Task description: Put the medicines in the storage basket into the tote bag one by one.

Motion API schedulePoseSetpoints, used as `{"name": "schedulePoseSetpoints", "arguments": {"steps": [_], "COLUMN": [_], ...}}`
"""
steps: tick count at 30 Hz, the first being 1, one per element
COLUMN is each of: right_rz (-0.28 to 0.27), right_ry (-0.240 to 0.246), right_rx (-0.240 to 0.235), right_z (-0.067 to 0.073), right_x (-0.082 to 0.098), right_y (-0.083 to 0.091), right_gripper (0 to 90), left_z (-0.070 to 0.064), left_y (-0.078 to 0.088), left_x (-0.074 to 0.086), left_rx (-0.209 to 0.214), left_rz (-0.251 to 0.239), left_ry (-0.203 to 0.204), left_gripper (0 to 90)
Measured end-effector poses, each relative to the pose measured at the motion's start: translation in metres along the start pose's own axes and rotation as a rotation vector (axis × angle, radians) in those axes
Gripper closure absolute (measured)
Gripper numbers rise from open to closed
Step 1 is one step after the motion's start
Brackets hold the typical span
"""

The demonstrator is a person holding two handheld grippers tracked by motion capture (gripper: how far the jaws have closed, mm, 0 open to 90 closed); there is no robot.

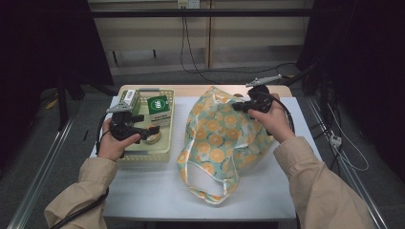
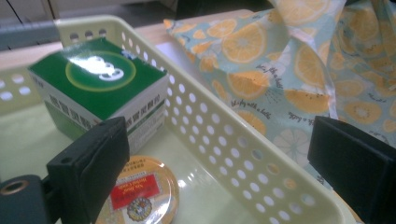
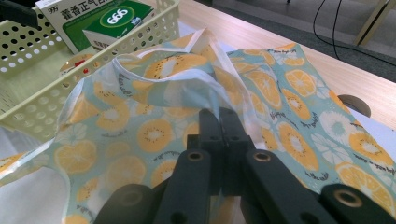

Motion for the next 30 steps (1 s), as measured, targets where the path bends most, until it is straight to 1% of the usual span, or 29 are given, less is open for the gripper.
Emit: {"name": "schedulePoseSetpoints", "arguments": {"steps": [2,3,6,7,9,10,11,13,14,16,17,19,21,23,28,29,30], "right_rz": [0.001,0.001,0.004,0.006,0.006,0.006,0.006,0.005,0.004,0.001,-0.001,-0.002,-0.001,0.0,0.004,0.002,0.003], "right_ry": [-0.003,-0.005,0.001,0.001,0.001,0.002,0.002,0.001,0.001,0.003,0.003,0.001,-0.003,-0.002,-0.004,-0.004,-0.002], "right_rx": [-0.001,0.0,-0.001,-0.001,-0.002,-0.001,-0.002,0.001,0.001,0.004,0.003,0.005,0.006,0.007,0.006,0.008,0.008], "right_z": [-0.001,-0.001,0.0,0.0,0.001,0.001,0.001,0.001,0.001,0.001,0.001,0.0,0.0,0.0,-0.001,-0.002,-0.002], "right_x": [0.002,0.002,0.003,0.003,0.003,0.003,0.003,0.003,0.003,0.003,0.003,0.003,0.004,0.005,0.007,0.008,0.008], "right_y": [0.0,0.0,-0.001,-0.001,-0.001,-0.001,-0.001,-0.001,0.0,0.001,0.001,0.002,0.001,0.0,-0.001,-0.001,-0.001], "right_gripper": [90.0,90.0,90.0,90.0,90.0,90.0,90.0,90.0,90.0,90.0,90.0,90.0,90.0,90.0,90.0,90.0,90.0], "left_z": [0.001,0.001,-0.004,-0.006,-0.01,-0.011,-0.011,-0.008,-0.006,-0.002,-0.001,0.004,0.008,0.012,0.019,0.021,0.024], "left_y": [-0.001,0.0,0.002,0.003,0.005,0.005,0.006,0.005,0.004,0.002,-0.001,-0.007,-0.014,-0.02,-0.032,-0.033,-0.035], "left_x": [0.0,-0.001,-0.005,-0.008,-0.016,-0.02,-0.024,-0.031,-0.033,-0.036,-0.036,-0.033,-0.029,-0.024,-0.013,-0.01,-0.008], "left_rx": [0.0,0.002,0.0,0.0,0.004,0.004,0.002,-0.012,-0.012,-0.012,-0.013,-0.034,-0.045,-0.056,-0.063,-0.066,-0.081], "left_rz": [0.01,0.007,-0.01,-0.004,-0.003,-0.007,-0.013,-0.023,-0.025,-0.028,-0.025,-0.008,0.019,0.043,0.081,0.089,0.099], "left_ry": [0.011,0.004,-0.034,-0.04,-0.063,-0.084,-0.091,-0.093,-0.092,-0.11,-0.111,-0.122,-0.144,-0.15,-0.132,-0.13,-0.13], "left_gripper": [5.4,5.4,5.4,5.4,5.3,5.0,4.9,4.9,5.1,5.6,5.5,5.7,6.2,6.3,6.8,6.8,6.9]}}
Point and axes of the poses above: each handheld gripper's, and its own axes: y roughly backward along the jaws, x roughly out of its underside, z roughly to its left, the point moved 5 cm from there along -y, roughly forward along the jaws, and after that the axes turned 2 degrees about -x, right-handed, at the moved point
